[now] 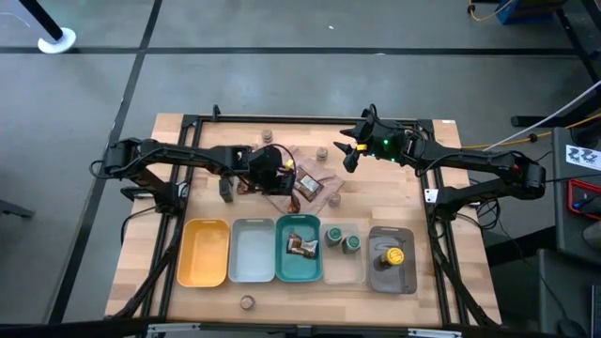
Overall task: Sort spices by type
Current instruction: Put the orange seasoning bag into the green bin
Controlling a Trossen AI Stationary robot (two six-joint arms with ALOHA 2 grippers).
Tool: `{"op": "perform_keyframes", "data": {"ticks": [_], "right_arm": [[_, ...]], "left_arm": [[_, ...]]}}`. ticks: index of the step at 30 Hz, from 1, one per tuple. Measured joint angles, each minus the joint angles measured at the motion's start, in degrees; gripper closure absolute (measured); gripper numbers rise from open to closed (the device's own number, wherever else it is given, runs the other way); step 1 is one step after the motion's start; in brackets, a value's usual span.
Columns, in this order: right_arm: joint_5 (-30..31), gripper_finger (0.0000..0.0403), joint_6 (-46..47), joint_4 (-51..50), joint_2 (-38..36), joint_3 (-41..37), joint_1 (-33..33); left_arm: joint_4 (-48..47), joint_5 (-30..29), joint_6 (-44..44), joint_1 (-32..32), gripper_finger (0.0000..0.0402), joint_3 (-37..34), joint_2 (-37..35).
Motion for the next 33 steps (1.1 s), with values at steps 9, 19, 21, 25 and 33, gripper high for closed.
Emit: {"op": "perform_keyframes", "data": {"ticks": [9, 19, 21, 25, 33], "right_arm": [[-0.02, 0.0196, 0.00, -0.02, 0.00, 0.00, 0.00], [-0.02, 0.0196, 0.02, -1.06, 0.00, 0.00, 0.00], [-0.02, 0.0196, 0.00, -1.30, 0.00, 0.00, 0.02], [-0.02, 0.0196, 0.00, -1.57, 0.00, 0.00, 0.02], [-0.02, 0.0196, 0.00, -2.73, 0.00, 0.00, 0.00]], "left_arm": [[1.81, -0.32, -0.98, 0.00, 0.0302, 0.01, 1.88], [4.08, 0.35, -1.50, -0.07, 0.0302, 0.04, 4.87], [4.17, 0.66, -1.47, -0.20, 0.0302, 0.04, 5.59], [4.64, 1.86, -1.17, -0.56, 0.0302, 0.04, 7.31], [5.03, 4.32, 0.58, -0.72, 0.0302, 0.04, 10.83]]}}
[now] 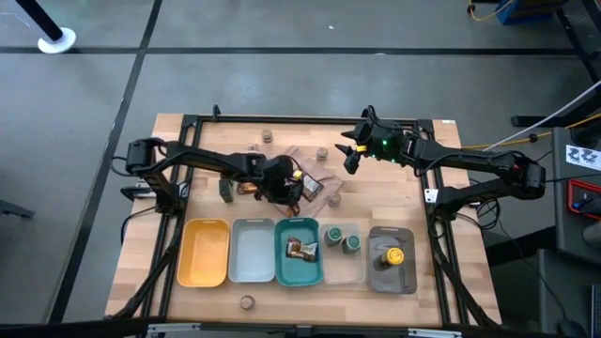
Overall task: Sort spices by type
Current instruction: Put the orange seasoning bag into the green bin
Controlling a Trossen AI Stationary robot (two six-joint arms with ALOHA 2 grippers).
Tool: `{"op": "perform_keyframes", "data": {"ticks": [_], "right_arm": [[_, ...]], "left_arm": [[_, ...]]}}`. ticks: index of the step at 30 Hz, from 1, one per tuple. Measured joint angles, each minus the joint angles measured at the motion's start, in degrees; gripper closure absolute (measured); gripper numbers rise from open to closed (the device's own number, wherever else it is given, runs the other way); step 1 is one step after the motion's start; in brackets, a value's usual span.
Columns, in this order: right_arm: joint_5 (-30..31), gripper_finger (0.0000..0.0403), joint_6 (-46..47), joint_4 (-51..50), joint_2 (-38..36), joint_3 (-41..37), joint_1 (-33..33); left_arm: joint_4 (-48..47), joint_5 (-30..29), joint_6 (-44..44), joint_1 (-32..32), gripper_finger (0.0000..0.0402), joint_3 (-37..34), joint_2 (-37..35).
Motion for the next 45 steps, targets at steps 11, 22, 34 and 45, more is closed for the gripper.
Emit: {"op": "perform_keyframes", "data": {"ticks": [11, 22, 34, 45], "right_arm": [[0.00, 0.0196, 0.00, -0.10, 0.00, 0.00, 0.02], [0.02, 0.0196, 0.00, -0.29, 0.00, -0.02, 0.02], [0.02, 0.0196, 0.00, -0.22, 0.00, -0.02, 0.02], [0.02, 0.0196, -0.01, -0.22, 0.00, -0.02, 0.01]], "left_arm": [[2.27, 0.28, 3.49, -0.02, 0.0318, 0.02, 2.11], [3.51, 0.30, 7.66, 0.02, 0.0398, -0.02, 1.60], [3.51, -0.13, 11.98, 0.54, 0.0401, -0.09, -2.71], [3.95, 0.84, 17.10, 0.61, 0.0401, -0.06, -13.26]]}}
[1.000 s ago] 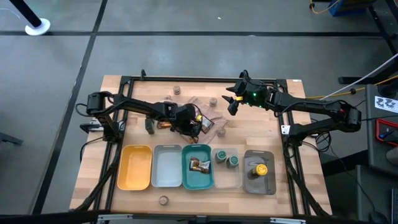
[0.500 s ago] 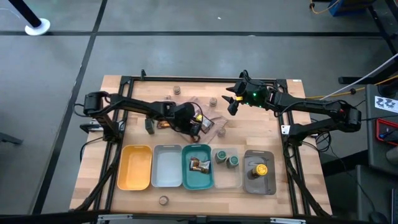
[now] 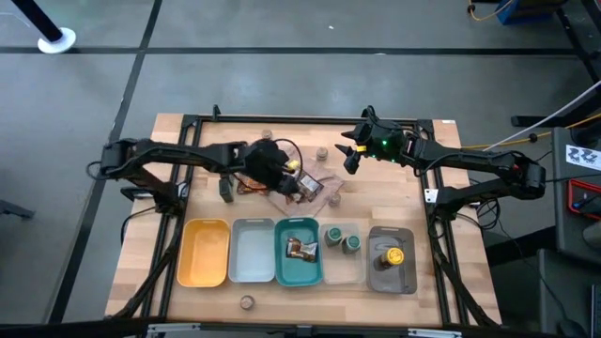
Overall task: Sort spices by type
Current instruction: Put the orange seasoning bag into the green bin
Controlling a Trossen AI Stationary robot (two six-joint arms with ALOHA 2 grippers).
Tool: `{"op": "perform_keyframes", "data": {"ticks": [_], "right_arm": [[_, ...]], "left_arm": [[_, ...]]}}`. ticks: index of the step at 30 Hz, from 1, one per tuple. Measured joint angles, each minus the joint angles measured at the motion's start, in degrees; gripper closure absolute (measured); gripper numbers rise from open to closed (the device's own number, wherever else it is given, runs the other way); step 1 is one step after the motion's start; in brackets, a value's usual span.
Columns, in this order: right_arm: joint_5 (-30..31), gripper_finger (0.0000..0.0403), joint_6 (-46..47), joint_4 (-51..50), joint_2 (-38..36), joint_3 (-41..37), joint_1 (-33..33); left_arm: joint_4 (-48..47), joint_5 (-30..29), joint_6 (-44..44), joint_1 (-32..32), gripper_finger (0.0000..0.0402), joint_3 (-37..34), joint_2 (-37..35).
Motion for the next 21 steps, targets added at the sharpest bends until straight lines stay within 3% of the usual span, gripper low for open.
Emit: {"op": "perform_keyframes", "data": {"ticks": [6, 12, 21], "right_arm": [[0.00, 0.0196, -0.01, 0.00, 0.00, 0.00, 0.01], [0.00, 0.0196, 0.01, 0.02, 0.00, 0.00, -0.01], [0.00, 0.0196, 0.01, -0.14, 0.00, -0.02, -0.01]], "left_arm": [[-0.03, 0.10, 0.62, -6.90, 0.0401, 0.09, -3.43], [-0.57, -4.75, -1.47, -14.47, 0.0402, 0.06, -1.32], [-0.68, -6.22, -2.01, -16.41, 0.0400, 0.06, 3.37]]}}
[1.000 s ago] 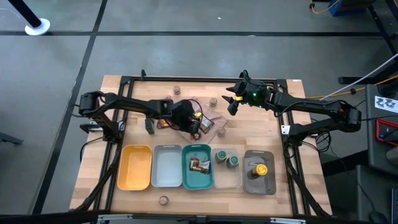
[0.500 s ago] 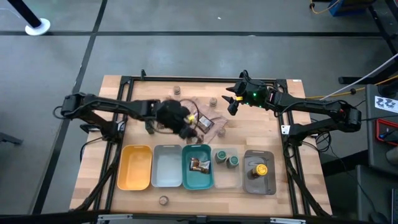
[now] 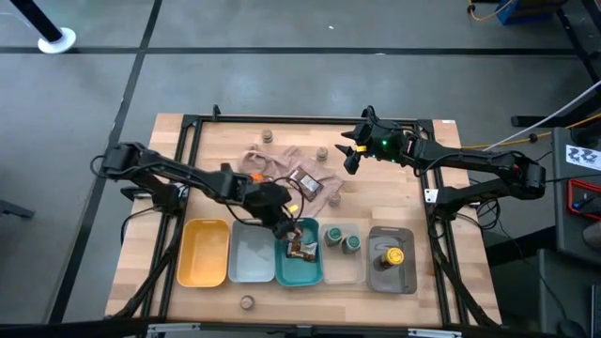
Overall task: Sort spices by type
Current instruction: Put the orange seasoning bag into the green bin
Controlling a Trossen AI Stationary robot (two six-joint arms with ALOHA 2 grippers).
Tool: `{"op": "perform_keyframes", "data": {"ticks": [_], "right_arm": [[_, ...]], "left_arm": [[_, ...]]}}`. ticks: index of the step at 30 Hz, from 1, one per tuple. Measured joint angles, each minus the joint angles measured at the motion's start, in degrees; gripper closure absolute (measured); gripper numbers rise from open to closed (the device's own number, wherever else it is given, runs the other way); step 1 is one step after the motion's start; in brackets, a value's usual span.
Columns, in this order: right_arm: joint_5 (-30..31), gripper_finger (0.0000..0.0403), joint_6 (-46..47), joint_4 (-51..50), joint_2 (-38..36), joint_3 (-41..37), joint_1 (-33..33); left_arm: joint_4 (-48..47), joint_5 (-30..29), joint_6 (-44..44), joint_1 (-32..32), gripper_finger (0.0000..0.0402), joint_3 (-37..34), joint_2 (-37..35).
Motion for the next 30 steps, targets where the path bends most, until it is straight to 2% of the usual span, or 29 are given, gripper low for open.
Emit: {"op": "perform_keyframes", "data": {"ticks": [9, 17, 21, 30], "right_arm": [[0.00, 0.0196, 0.00, -0.41, 0.00, 0.00, 0.02], [0.00, 0.0196, 0.00, -0.41, 0.00, -0.02, 0.00], [0.00, 0.0196, 0.00, -0.43, 0.00, -0.02, 0.00], [0.00, 0.0196, 0.00, -0.48, 0.00, -0.02, 0.00]], "left_arm": [[0.25, 2.97, 5.18, 0.17, 0.0362, -0.02, 2.53], [0.59, 2.38, 5.94, 1.11, 0.0279, -0.02, 3.17], [2.75, 2.97, 6.01, 2.95, 0.0251, -0.04, 3.20], [11.30, 11.10, 6.03, 7.87, 0.0246, -0.02, 2.44]]}}
